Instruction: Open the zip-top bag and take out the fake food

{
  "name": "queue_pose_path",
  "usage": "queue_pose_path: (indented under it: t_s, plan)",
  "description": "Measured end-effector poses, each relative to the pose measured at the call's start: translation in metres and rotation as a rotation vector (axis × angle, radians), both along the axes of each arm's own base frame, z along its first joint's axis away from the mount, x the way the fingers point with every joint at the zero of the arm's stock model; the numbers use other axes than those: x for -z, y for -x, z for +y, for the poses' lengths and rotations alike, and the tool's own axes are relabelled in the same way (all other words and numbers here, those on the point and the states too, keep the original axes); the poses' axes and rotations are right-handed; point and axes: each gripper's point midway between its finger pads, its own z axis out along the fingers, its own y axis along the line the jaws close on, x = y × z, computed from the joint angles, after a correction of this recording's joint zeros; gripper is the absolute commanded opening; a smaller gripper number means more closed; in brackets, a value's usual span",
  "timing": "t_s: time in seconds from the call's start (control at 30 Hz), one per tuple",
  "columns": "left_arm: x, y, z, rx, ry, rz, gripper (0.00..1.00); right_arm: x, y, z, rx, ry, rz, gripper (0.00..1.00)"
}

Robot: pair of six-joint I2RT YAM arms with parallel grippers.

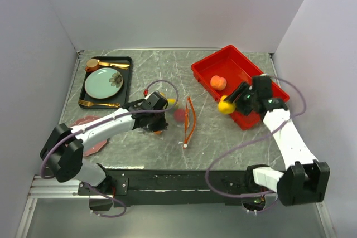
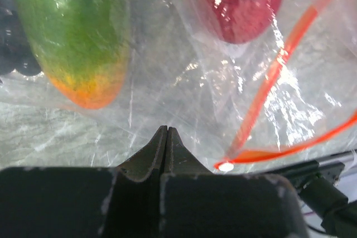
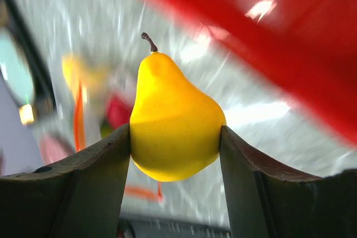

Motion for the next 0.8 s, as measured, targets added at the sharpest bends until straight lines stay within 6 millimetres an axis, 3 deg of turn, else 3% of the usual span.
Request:
queue_pose_path:
  t_s: [0.13,0.23,0.27,0.37,0.47,0.53,0.63,0.73,0.77,0.8]
  plan:
    - [-0.01,0.004,-0.001,0.032,0.022,-0.011,0.01,-0.006,-0.041,-0.05,0.154,0.046,-0.012,0.39]
    - [-0.021,0.006,-0.001,0.048,0.036,-0.025,0.02,0.003,-0.063,-0.079,0.238,0.067,0.007,0.59]
    - [-0.024,0.006,-0.001,0.052,0.039,-0.032,0.05,0.009,-0.071,-0.088,0.26,0.076,0.021,0.72]
    - [-0.036,0.005,-0.001,0.059,0.052,-0.051,0.11,0.021,-0.085,-0.103,0.294,0.09,0.059,0.91]
    - [-0.047,0.0,-0.002,0.063,0.072,-0.069,0.16,0.027,-0.099,-0.107,0.288,0.102,0.08,0.98]
    - [-0.054,-0.006,-0.001,0.055,0.082,-0.082,0.16,0.024,-0.102,-0.108,0.28,0.116,0.081,0.98]
    - [-0.062,-0.018,-0.001,0.04,0.094,-0.097,0.13,0.011,-0.103,-0.108,0.261,0.135,0.072,0.88]
    - [-0.069,-0.036,-0.007,0.03,0.109,-0.107,0.07,-0.006,-0.098,-0.096,0.229,0.138,0.033,0.69]
    - [-0.068,-0.041,-0.01,0.026,0.11,-0.105,0.05,-0.011,-0.093,-0.084,0.204,0.131,0.014,0.54]
    - [-0.067,-0.048,-0.011,0.022,0.111,-0.105,0.04,-0.014,-0.087,-0.07,0.175,0.123,-0.001,0.5]
